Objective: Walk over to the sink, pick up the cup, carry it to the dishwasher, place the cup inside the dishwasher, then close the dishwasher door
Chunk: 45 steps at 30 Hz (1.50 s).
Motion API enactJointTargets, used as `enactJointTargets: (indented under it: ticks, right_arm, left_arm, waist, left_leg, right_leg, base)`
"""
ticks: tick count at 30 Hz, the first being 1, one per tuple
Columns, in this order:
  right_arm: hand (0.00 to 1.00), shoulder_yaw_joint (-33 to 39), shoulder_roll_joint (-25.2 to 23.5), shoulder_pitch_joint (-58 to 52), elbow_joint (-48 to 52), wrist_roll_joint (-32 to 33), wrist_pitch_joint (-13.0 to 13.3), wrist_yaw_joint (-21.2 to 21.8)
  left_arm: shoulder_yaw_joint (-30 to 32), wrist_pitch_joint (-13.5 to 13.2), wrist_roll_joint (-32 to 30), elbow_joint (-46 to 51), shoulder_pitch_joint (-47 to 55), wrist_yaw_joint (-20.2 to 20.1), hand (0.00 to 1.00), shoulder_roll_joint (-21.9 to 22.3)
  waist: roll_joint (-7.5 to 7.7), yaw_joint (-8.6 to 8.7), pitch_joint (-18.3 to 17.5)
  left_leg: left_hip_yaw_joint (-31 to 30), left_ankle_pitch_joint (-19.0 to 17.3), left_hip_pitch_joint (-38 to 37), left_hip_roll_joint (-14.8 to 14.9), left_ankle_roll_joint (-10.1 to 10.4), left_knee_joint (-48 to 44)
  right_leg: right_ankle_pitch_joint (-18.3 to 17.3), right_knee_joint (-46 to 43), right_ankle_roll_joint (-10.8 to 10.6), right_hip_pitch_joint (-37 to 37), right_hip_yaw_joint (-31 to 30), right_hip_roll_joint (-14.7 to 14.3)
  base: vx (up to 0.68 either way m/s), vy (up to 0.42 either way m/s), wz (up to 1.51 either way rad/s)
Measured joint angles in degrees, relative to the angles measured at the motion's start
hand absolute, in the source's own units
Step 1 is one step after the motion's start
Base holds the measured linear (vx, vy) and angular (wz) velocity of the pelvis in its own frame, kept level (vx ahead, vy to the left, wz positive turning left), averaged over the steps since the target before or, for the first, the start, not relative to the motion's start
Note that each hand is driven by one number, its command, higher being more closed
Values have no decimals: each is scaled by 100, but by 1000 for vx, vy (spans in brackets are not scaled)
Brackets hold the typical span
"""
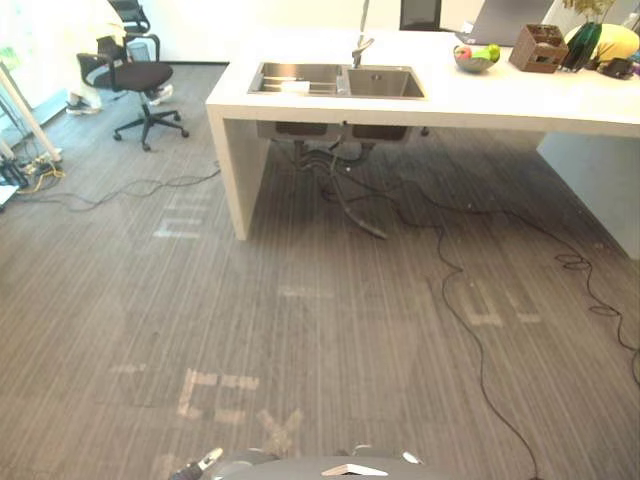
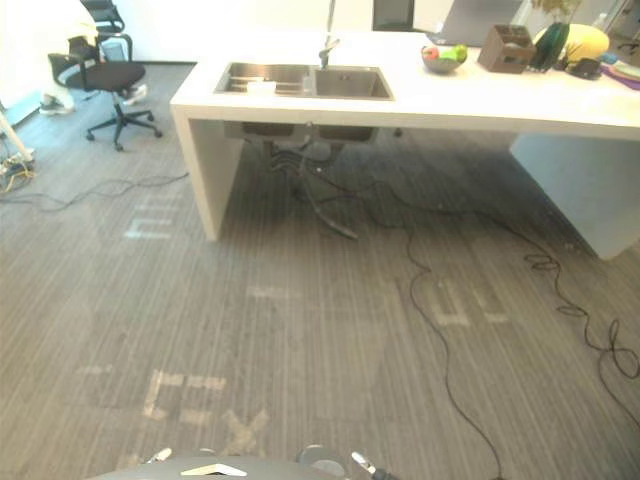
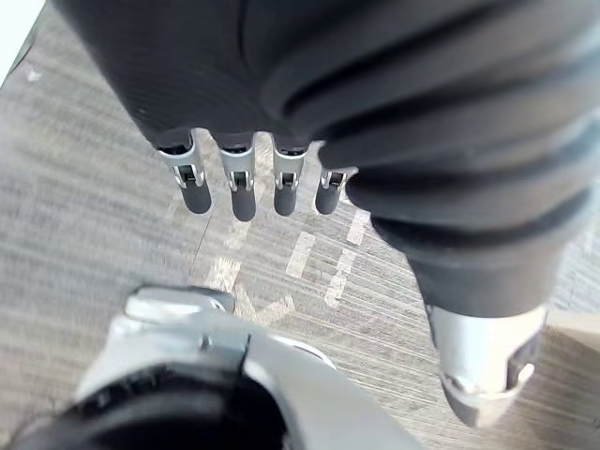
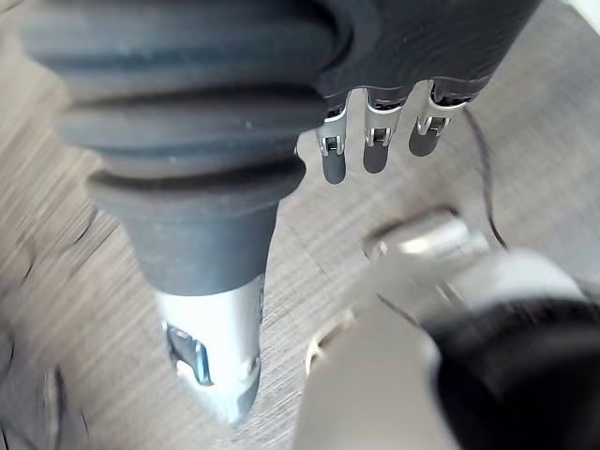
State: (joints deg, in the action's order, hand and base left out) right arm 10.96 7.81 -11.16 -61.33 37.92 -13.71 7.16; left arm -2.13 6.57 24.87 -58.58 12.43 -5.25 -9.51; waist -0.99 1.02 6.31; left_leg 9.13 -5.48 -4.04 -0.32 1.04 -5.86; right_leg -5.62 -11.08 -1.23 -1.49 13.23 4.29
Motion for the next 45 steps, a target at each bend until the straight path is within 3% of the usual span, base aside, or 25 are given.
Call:
enactJointTargets:
  ticks: [1,4,5,10,16,21,29,34,36,38,40,42,45]
  right_arm:
    - [0,121,-12,-12,-51,212,-46,45]
    - [0,382,-16,-51,-101,222,37,41]
    - [0,387,-18,-48,-114,167,112,36]
    - [0,382,-71,92,-260,-173,376,12]
    - [0,385,-142,200,-259,-108,606,-21]
    - [0,603,-271,206,-260,-128,599,-18]
    - [0,850,-328,206,-264,-364,574,26]
    - [0,960,-356,102,-263,-142,561,30]
    - [0,1008,-391,2,-248,42,564,31]
    - [0,1006,-406,-37,-252,101,554,30]
    - [0,1074,-378,-37,-265,96,485,32]
    - [0,1187,-375,46,-257,108,432,46]
    - [0,1251,-377,89,-250,121,311,56]
  left_arm:
    - [-1,119,167,0,-23,-171,0,22]
    - [-2,146,391,-52,-62,-920,0,141]
    - [-7,255,531,-81,-72,-980,0,145]
    - [-40,466,1114,-177,-97,-1016,0,-57]
    - [-82,353,1138,-273,-88,-1011,0,-68]
    - [-83,354,399,-290,-127,-1177,0,-100]
    - [-70,349,313,-399,-169,-1196,0,-79]
    - [-23,398,311,-446,-177,-1120,0,-31]
    - [-23,479,309,-501,-246,-1146,0,-27]
    - [-55,568,310,-498,-279,-1231,0,-78]
    - [-98,655,416,-515,-369,-1242,0,-101]
    - [-309,719,678,-518,-400,-1169,0,-168]
    - [-655,785,875,-330,-542,-930,0,-312]
  waist:
    - [20,52,-11]
    - [-171,95,37]
    - [-183,104,49]
    - [-48,103,58]
    - [10,93,95]
    - [77,98,165]
    - [103,92,262]
    - [96,92,260]
    - [79,121,248]
    - [150,132,246]
    - [157,158,270]
    - [163,246,347]
    - [139,310,424]
  left_leg:
    - [189,43,1,51,52,194]
    - [353,271,-44,120,141,478]
    - [353,334,-139,140,101,547]
    - [351,390,-396,174,80,723]
    - [426,418,-600,158,49,909]
    - [515,417,-715,153,51,978]
    - [682,415,-885,137,50,1023]
    - [685,416,-835,131,-13,1060]
    - [713,336,-762,72,-101,1060]
    - [805,270,-766,-70,-189,1013]
    - [779,210,-724,-214,-285,1001]
    - [776,233,-1049,-273,-368,1012]
    - [576,10,-1314,-198,-449,887]
  right_leg:
    - [81,211,-23,20,6,-23]
    - [380,720,-54,-120,34,-128]
    - [447,864,-32,-251,61,-173]
    - [553,1265,-19,-563,158,-278]
    - [715,1564,-79,-813,187,-323]
    - [702,1564,-113,-877,173,-322]
    - [706,1564,-125,-966,146,-306]
    - [604,1530,-143,-944,182,-292]
    - [43,578,-192,-422,348,-81]
    - [-447,-460,-471,37,398,306]
    - [-434,-1846,-365,620,508,708]
    - [-175,-2982,-315,963,622,1067]
    - [-637,-3245,-443,1174,725,1171]
  base:
    - [9,-30,-5]
    - [43,-26,-6]
    - [80,-26,2]
    - [94,-29,4]
    - [57,-1,-4]
    - [-1,4,-3]
    - [-45,-5,-9]
    - [-77,-19,1]
    - [-55,34,16]
    - [53,81,15]
    - [24,60,6]
    - [81,100,-1]
    - [207,45,21]
